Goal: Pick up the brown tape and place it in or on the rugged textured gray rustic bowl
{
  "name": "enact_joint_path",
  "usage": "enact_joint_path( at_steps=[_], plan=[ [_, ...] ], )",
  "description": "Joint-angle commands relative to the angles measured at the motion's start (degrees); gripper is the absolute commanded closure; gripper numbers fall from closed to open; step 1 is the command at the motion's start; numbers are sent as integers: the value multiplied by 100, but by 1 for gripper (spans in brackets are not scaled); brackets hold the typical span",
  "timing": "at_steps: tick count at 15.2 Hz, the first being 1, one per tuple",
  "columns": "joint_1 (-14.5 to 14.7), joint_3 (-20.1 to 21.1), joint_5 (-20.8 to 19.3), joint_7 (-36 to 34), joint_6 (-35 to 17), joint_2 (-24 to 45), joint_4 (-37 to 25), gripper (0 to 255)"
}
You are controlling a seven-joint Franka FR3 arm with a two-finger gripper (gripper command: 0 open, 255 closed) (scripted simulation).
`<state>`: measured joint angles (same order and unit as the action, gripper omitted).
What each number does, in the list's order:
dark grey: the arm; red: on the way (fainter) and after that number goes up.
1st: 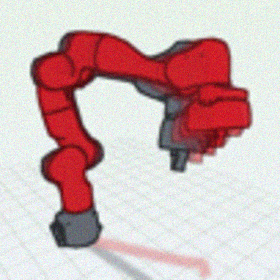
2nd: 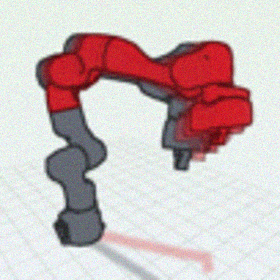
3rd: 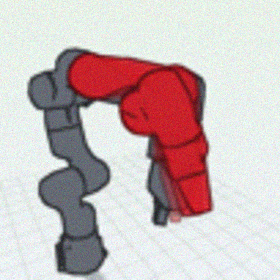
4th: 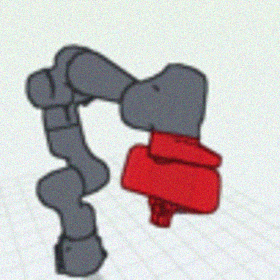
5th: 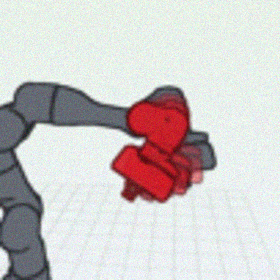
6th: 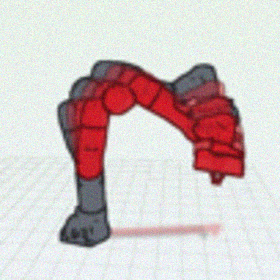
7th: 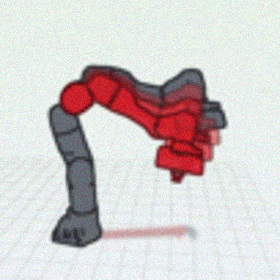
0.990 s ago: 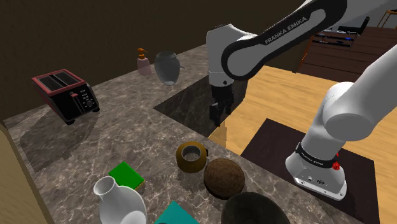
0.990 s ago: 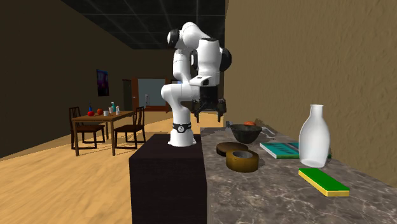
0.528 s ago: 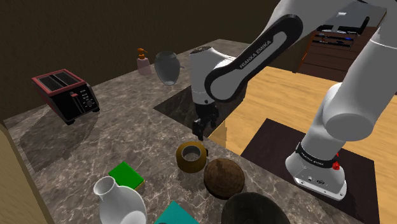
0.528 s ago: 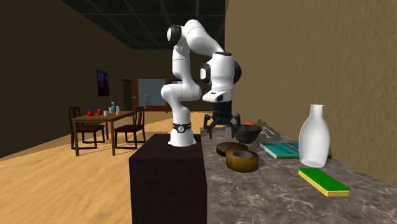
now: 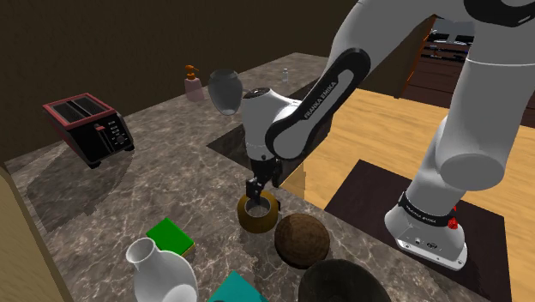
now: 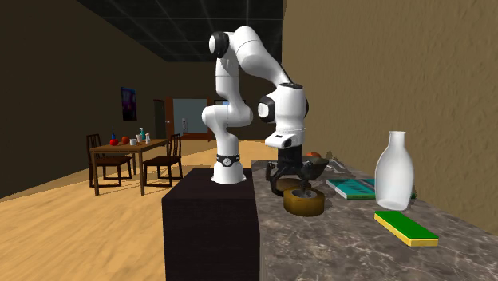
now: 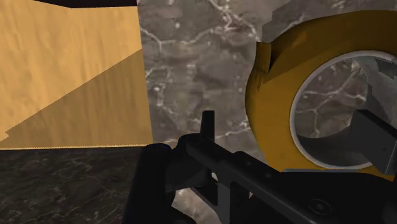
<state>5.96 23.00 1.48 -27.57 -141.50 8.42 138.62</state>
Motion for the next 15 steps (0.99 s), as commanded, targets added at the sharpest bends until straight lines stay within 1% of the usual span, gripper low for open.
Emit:
enact_joint_path(
  at_steps=[1, 3, 11, 12, 15],
  plan=[
    [18, -26, -86, -57, -163, 150, 18, 0],
    [50, -62, -196, -135, -364, 334, 47, 0],
    [52, -63, -195, -135, -363, 334, 47, 0],
    [52, -63, -195, -135, -363, 334, 47, 255],
    [52, -63, -195, -135, -363, 334, 47, 255]
  ],
)
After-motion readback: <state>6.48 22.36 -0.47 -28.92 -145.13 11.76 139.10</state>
